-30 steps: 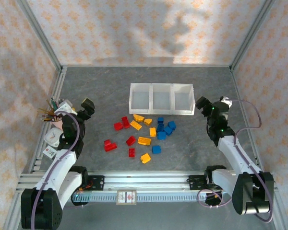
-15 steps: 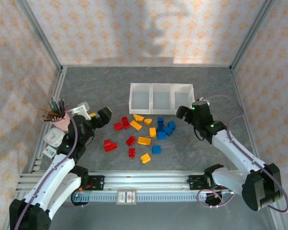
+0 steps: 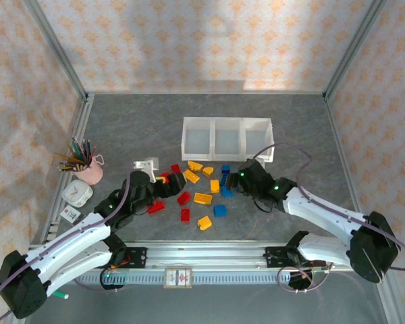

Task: Sort the legos into containers by color
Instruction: Pick up the lego from the center of the table.

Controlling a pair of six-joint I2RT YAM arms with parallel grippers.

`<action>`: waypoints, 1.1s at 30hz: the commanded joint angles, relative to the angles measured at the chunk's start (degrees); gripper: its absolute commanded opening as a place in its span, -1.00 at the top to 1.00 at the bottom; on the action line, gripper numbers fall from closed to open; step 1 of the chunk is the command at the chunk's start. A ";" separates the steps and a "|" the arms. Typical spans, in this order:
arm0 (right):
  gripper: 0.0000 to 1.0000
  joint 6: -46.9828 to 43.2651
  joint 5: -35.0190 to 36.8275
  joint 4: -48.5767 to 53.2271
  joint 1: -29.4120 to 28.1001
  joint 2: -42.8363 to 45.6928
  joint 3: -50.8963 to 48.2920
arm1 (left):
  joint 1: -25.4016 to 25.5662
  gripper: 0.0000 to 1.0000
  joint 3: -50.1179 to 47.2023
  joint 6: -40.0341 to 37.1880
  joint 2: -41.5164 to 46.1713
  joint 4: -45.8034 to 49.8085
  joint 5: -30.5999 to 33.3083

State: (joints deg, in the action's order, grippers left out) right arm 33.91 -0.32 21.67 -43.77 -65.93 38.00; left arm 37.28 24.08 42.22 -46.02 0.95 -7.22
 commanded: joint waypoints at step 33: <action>-0.30 2.37 5.74 -9.01 -7.14 -21.35 4.36 | 6.39 -0.98 5.54 1.64 -7.87 -1.22 7.39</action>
State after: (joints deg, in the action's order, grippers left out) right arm 36.49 2.63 12.75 -50.48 -86.67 41.17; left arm 43.16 27.57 44.10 -54.57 -0.82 -1.85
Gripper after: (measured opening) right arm 0.638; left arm 0.991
